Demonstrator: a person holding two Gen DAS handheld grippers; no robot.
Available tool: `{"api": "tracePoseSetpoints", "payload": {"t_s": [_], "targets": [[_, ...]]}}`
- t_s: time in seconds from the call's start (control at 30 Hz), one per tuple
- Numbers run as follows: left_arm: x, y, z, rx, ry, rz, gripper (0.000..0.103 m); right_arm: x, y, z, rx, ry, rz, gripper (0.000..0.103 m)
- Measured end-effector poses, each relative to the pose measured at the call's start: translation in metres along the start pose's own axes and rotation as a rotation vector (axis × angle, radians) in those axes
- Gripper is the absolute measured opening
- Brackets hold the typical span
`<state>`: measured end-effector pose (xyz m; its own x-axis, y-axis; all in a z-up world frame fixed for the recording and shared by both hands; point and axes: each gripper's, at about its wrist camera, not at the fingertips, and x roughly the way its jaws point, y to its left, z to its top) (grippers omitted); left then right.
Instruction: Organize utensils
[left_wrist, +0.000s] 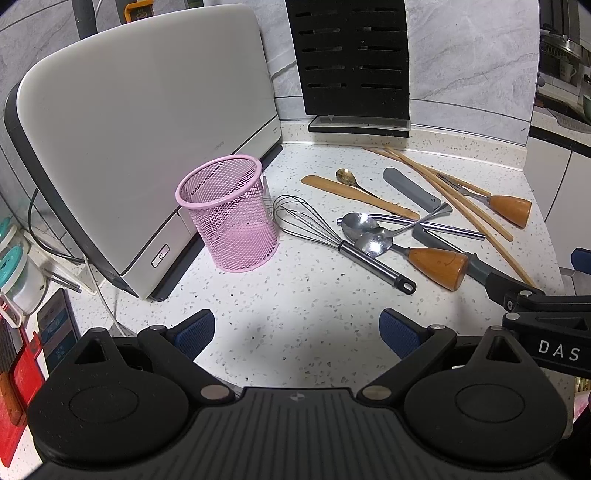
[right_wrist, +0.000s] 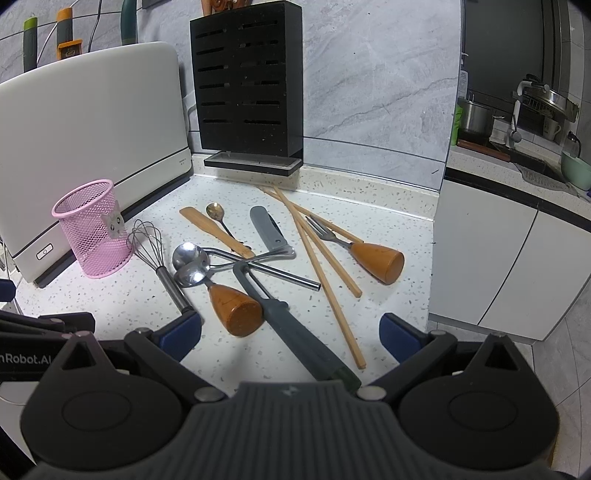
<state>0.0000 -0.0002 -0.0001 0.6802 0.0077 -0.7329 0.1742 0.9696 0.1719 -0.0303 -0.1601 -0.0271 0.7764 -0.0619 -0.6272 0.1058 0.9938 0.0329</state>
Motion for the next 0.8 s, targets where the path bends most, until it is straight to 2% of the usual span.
{"api": "tracePoseSetpoints", "payload": {"t_s": [0.8], "targets": [[-0.0002,0.0029,-0.0009,0.001,0.0,0.0,0.103,0.0011,0.0001,-0.0008,0.0,0.001,0.002,0.1]]}}
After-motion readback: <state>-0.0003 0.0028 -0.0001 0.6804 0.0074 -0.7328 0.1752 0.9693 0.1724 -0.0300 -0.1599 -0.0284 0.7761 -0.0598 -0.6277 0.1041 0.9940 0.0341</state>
